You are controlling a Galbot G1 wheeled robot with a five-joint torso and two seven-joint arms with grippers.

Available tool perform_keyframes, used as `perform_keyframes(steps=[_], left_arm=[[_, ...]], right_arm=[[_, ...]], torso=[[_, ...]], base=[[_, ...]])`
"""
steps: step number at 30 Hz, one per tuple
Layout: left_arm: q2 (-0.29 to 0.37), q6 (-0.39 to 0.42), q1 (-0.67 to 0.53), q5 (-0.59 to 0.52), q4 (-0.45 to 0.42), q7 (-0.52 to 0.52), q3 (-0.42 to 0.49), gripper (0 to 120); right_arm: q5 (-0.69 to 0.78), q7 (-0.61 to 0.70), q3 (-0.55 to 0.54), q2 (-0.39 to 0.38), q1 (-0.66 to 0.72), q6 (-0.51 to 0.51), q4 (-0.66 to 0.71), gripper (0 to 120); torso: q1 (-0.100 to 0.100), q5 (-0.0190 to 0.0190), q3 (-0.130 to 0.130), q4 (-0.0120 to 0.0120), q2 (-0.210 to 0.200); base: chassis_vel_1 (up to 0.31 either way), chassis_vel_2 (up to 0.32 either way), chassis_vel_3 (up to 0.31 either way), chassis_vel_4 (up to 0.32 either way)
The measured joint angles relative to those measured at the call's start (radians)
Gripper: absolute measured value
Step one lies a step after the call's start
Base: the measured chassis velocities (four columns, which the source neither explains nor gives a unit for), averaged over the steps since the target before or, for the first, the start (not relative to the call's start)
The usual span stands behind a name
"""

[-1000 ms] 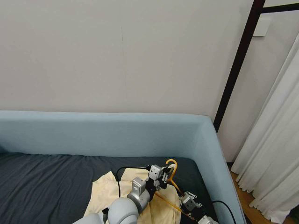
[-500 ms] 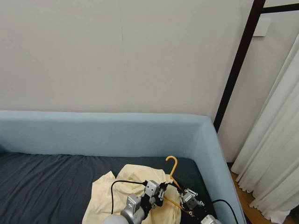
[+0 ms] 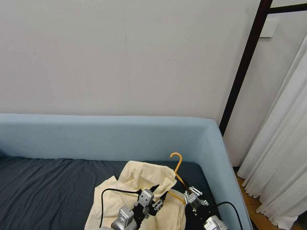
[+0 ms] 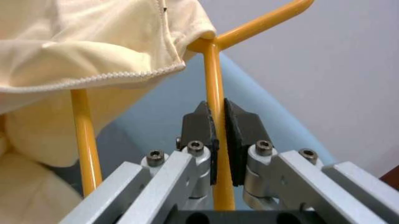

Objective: Pick up the clothes from the sofa and hang them on the clothes hanger.

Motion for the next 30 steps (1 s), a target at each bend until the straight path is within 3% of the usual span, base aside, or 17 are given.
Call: perform_keyframes(steps=[5, 8, 10, 13, 17, 23, 25, 26, 28, 30], left_arm=[[0.024, -0.031, 0.062, 0.024, -0.035, 0.026, -0.065, 81], [0.109, -0.113, 0.062, 0.023, -0.057, 0.072, -0.110, 95], [0.122, -0.122, 0.055, 0.018, -0.056, 0.079, -0.116, 98], [0.220, -0.200, -0.003, -0.097, -0.024, 0.141, -0.202, 100], [0.284, -0.219, -0.117, -0.172, 0.043, 0.206, -0.215, 100], [0.328, -0.278, -0.324, -0.209, 0.169, 0.347, -0.096, 100], [0.334, -0.309, -0.438, -0.223, 0.237, 0.405, 0.015, 100], [0.334, -0.309, -0.438, -0.223, 0.237, 0.405, 0.015, 100], [0.329, -0.329, -0.584, -0.256, 0.312, 0.479, 0.166, 100], [0.309, -0.333, -0.691, -0.282, 0.367, 0.538, 0.260, 100]], right_arm=[[-0.062, 0.027, 0.001, 0.012, 0.034, 0.033, -0.028, 4], [-0.107, 0.039, 0.002, 0.017, 0.061, 0.061, -0.050, 4], [-0.114, 0.040, 0.002, 0.017, 0.064, 0.066, -0.054, 4], [-0.156, 0.047, -0.011, 0.031, 0.095, 0.096, -0.080, 4], [-0.165, 0.048, -0.015, 0.038, 0.105, 0.104, -0.088, 4], [-0.193, 0.048, -0.006, 0.034, 0.111, 0.127, -0.090, 4], [-0.206, 0.048, 0.000, 0.027, 0.111, 0.137, -0.086, 4], [-0.206, 0.048, 0.000, 0.027, 0.111, 0.137, -0.086, 4], [-0.220, 0.050, 0.010, 0.021, 0.110, 0.148, -0.076, 4], [-0.239, 0.051, 0.019, 0.018, 0.108, 0.158, -0.068, 4]], torso=[[0.000, -0.0001, 0.000, 0.0004, 0.000], [0.000, -0.0002, 0.000, 0.0004, 0.000], [0.000, -0.0002, 0.000, 0.0004, 0.000], [0.000, -0.0003, 0.000, 0.0003, 0.000], [0.000, -0.0001, 0.000, 0.0002, 0.000], [0.000, -0.0001, 0.000, 0.0002, 0.000], [0.000, 0.0000, 0.000, 0.0001, 0.000], [0.000, 0.0000, 0.000, 0.0001, 0.000], [0.000, -0.0001, 0.000, 0.0000, 0.000], [0.000, -0.0002, 0.000, 0.0002, 0.000]], base=[[0.000, 0.000, 0.000, 0.000], [0.000, 0.000, 0.000, 0.000], [0.000, 0.000, 0.000, 0.000], [0.000, 0.000, 0.000, 0.000], [0.000, 0.000, 0.000, 0.000], [0.000, 0.000, 0.000, 0.000], [0.000, 0.000, 0.000, 0.000], [0.000, 0.000, 0.000, 0.000], [0.000, 0.000, 0.000, 0.000], [0.000, 0.000, 0.000, 0.000]])
